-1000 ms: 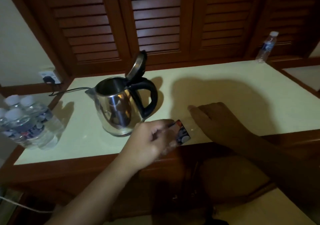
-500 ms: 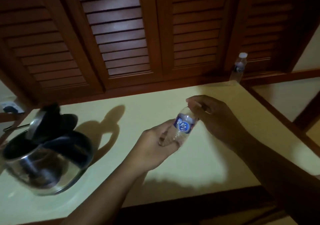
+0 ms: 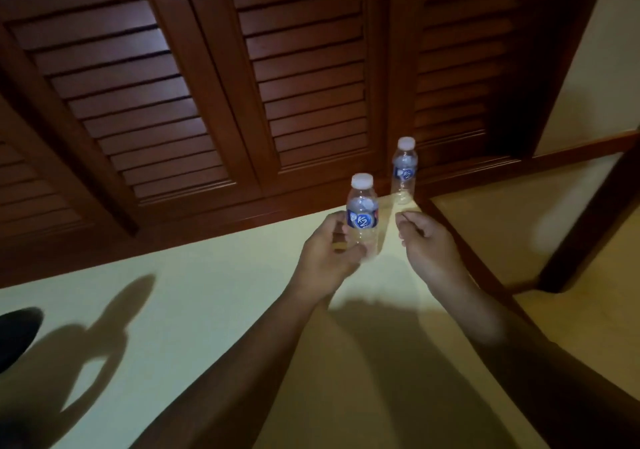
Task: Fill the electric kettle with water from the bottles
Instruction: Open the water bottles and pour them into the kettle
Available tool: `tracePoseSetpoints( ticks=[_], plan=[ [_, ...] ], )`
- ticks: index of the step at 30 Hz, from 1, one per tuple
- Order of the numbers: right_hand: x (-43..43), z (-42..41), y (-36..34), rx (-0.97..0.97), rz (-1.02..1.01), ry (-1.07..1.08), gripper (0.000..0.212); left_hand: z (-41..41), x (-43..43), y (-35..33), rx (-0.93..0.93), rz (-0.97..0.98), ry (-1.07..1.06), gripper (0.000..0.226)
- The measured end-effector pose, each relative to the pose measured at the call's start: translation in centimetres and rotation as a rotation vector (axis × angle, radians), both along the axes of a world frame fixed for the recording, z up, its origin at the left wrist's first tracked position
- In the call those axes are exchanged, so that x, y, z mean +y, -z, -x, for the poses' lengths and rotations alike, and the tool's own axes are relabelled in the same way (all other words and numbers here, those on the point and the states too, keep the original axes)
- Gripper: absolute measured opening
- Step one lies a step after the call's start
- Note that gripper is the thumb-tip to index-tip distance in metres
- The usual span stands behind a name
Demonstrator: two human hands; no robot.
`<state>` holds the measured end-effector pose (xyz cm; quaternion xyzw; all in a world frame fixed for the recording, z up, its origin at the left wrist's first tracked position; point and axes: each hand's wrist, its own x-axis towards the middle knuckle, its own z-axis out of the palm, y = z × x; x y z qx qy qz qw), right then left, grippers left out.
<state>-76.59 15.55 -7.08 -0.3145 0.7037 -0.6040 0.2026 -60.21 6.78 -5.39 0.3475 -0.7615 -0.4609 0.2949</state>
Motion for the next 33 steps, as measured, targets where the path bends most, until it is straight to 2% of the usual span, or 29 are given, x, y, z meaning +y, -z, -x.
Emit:
tracePoseSetpoints(
  ticks=[7,11,13,15,20,23,28,33],
  plan=[
    [-3.4,7.4,2.3,0.114,-0.140,0.032,0.025,8.9,-4.2,1.4,-0.029,0.012,-0.085,0.048],
    [-6.3,10.6,3.3,0.131,-0.213,0.000,0.070,11.2,-6.2,1.8,-0.053,0.017,-0.119,0.043],
    [-7.4,11.7,3.2,0.127,-0.208,-0.061,0.081,11.9,-7.0,2.0,-0.075,0.023,-0.127,0.042],
    [-8.1,12.3,2.8,0.154,-0.189,-0.120,0.081,12.4,-7.6,2.2,-0.098,0.034,-0.133,0.043],
    [-9.2,12.8,2.4,0.193,-0.143,-0.184,0.058,13.2,-8.4,2.5,-0.110,0.023,-0.125,0.049],
    [-9.2,12.8,2.3,0.223,-0.143,-0.193,0.053,13.5,-8.7,2.6,-0.121,0.021,-0.110,0.049],
    [-8.9,12.8,2.3,0.245,-0.168,-0.220,0.056,13.7,-9.0,2.9,-0.129,0.015,-0.102,0.051],
    [-7.5,11.5,2.3,0.187,-0.198,-0.127,0.074,12.0,-8.2,2.4,-0.106,0.000,-0.081,0.063]
  ],
)
